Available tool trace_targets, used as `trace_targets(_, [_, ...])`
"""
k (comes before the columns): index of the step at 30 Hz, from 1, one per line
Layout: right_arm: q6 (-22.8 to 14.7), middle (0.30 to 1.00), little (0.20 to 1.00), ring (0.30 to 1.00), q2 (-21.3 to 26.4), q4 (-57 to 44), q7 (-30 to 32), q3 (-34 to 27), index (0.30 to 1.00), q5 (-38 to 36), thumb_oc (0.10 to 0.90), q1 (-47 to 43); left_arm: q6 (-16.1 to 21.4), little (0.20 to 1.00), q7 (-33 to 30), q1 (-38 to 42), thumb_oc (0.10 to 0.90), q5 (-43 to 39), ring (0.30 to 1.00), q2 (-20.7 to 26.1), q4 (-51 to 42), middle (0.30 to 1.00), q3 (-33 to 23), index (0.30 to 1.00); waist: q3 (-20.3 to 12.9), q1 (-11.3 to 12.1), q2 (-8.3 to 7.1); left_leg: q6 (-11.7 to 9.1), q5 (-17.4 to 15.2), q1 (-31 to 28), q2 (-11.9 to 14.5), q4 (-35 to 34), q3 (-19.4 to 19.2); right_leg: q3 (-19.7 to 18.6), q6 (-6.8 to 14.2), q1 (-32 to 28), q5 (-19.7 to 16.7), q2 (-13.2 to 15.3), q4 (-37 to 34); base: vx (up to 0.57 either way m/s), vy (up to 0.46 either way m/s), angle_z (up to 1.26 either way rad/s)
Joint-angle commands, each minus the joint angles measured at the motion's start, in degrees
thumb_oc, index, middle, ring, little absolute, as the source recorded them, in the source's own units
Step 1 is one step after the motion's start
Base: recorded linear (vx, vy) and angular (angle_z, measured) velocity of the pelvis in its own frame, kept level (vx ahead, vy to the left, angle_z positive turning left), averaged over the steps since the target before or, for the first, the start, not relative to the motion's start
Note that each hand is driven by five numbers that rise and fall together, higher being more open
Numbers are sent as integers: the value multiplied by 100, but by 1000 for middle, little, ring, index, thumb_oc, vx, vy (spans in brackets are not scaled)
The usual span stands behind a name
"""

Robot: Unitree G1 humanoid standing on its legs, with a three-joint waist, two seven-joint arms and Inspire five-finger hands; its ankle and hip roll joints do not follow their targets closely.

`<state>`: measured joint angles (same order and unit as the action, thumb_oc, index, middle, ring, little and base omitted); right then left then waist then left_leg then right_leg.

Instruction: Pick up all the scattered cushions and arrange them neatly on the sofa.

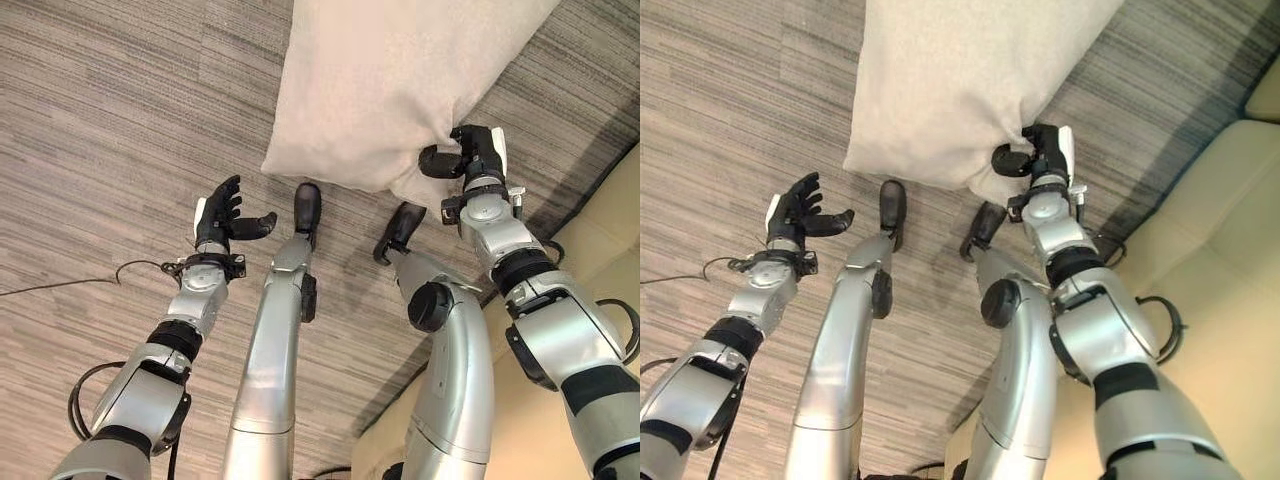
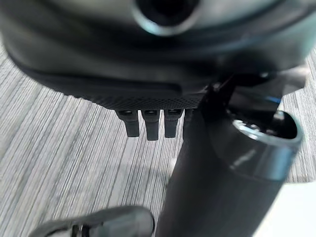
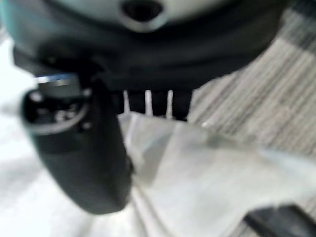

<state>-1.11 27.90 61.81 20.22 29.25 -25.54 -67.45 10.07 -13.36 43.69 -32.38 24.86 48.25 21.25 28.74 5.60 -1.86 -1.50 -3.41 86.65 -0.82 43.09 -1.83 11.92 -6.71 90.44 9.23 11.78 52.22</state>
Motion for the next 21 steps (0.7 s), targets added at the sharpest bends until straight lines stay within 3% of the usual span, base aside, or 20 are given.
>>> trace_targets(1, [-579,300,300,300,-631,-664,-43,82,300,-88,400,267,235,900,-161,-694,800,188,900,59,-143,900,-272,900,-648,-252,93,353,-178,-257,-205,-428,-144,-759,897,-313,108,-513,-349,-77,38,-4])
trace_targets(2, [-681,300,300,300,-579,-1018,39,-106,300,69,400,523,248,900,-186,-777,800,275,900,-3,-311,900,-387,900,-675,-325,62,317,-23,-743,-150,-1041,-65,-709,969,-746,-23,-574,-819,-74,21,-3])
trace_targets(6, [-768,300,300,300,-507,-1468,149,-313,300,358,400,816,267,900,-186,-907,800,358,900,-99,-386,900,-505,900,-715,-416,-20,273,113,-1408,-91,-1643,20,-642,1029,-1342,-238,-624,-1361,-72,7,-1])
trace_targets(8, [-761,300,300,300,-508,-1483,155,-318,300,366,400,831,266,900,-186,-914,800,360,900,-99,-389,900,-503,900,-694,-411,-18,272,126,-1452,-88,-1671,24,-638,1029,-1386,-250,-629,-1389,-40,-4,-4])
trace_targets(10, [-831,300,300,300,-307,-2173,220,-478,300,815,400,1233,280,900,-156,-1180,800,502,900,-129,-553,900,-666,900,-834,-526,-172,206,167,-2145,-47,-2136,56,-582,1096,-2032,-447,-635,-1873,-56,-21,-5])
trace_targets(14, [-823,300,300,300,-142,-2744,162,-605,300,1152,400,1656,280,900,-85,-1501,800,562,900,-184,-734,900,-770,900,-957,-577,-270,144,196,-2877,-62,-2549,84,-523,1135,-2682,-561,-628,-2283,-14,-5,-3])
trace_targets(16, [-792,300,300,300,70,-3211,28,-753,300,1451,400,2085,265,900,15,-1811,800,644,900,-218,-907,900,-824,900,-1102,-630,-383,94,387,-3496,-74,-2929,44,-364,1130,-3283,-872,-600,-2762,-58,-18,-10])
trace_targets(17, [-784,300,300,300,70,-3220,26,-752,300,1455,400,2103,261,900,14,-1825,800,645,900,-221,-909,900,-822,900,-1119,-623,-372,65,240,-3609,-64,-2958,88,-407,1185,-3369,-722,-629,-2738,-84,-8,-9])
trace_targets(18, [-747,300,300,300,125,-3404,-14,-794,300,1590,400,2262,254,900,50,-1954,800,655,900,-248,-989,900,-845,900,-1134,-648,-419,75,415,-3816,-66,-3105,63,-326,1148,-3578,-943,-601,-2951,0,0,0])
trace_targets(20, [-734,300,300,300,258,-3696,-107,-872,300,1786,400,2533,253,900,108,-2171,800,667,900,-272,-1100,900,-897,900,-1240,-686,-481,45,442,-4254,-69,-3315,75,-285,1180,-3994,-1024,-608,-3205,-25,-1,-4])
trace_targets(21, [-694,300,300,300,424,-3957,-184,-929,300,1958,400,2775,252,900,151,-2382,800,636,900,-307,-1199,900,-967,900,-1299,-710,-561,10,487,-4742,-24,-3550,63,-238,1209,-4483,-1073,-620,-3469,14,-6,-9])
